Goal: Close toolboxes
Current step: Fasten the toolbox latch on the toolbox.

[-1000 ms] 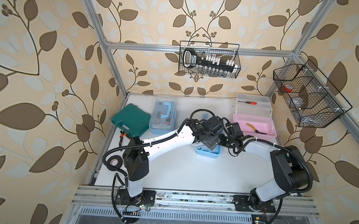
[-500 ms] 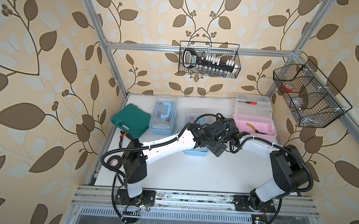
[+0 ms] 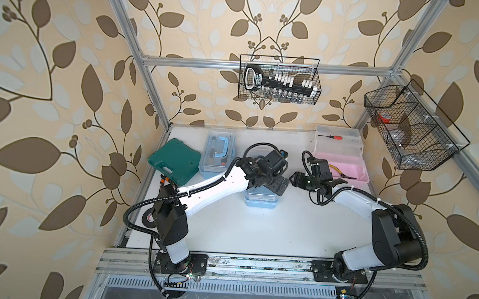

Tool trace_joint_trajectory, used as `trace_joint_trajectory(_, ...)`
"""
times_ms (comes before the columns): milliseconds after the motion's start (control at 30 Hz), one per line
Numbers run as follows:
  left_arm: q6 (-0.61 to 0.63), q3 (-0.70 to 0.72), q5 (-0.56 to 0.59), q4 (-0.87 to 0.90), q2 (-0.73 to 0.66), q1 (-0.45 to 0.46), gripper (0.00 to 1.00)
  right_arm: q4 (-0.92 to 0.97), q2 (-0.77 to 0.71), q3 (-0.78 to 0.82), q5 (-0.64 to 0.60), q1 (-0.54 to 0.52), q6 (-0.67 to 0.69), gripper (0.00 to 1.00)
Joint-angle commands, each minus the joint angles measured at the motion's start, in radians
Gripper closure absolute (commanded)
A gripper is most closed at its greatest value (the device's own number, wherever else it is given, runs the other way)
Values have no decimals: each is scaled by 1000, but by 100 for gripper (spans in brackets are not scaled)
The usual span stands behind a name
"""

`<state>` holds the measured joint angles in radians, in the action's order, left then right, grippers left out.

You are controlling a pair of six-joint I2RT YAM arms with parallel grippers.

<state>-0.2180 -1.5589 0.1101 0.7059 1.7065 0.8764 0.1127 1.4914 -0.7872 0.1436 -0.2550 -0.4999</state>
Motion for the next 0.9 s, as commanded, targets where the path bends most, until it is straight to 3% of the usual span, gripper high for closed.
trace_joint_trajectory(0,-53,18,21,7,-20,-53,1,-23,-22,46,46,-1,24,33)
trace_joint_trajectory(167,-71,-7,30,28,38,-99,1,-135,-42,131,121,-17,15,33)
trace_joint_trajectory(567,-61,-97,103,109,139,-113,1,-262,-25,172,124,-195,-60,37)
trace_joint_trajectory(733,-50,-88,127,119,139,-120,1,-301,0,147,101,-284,-78,37)
trace_joint_trajectory(867,-52,-60,123,114,139,-126,1,-310,16,154,29,-294,-79,36)
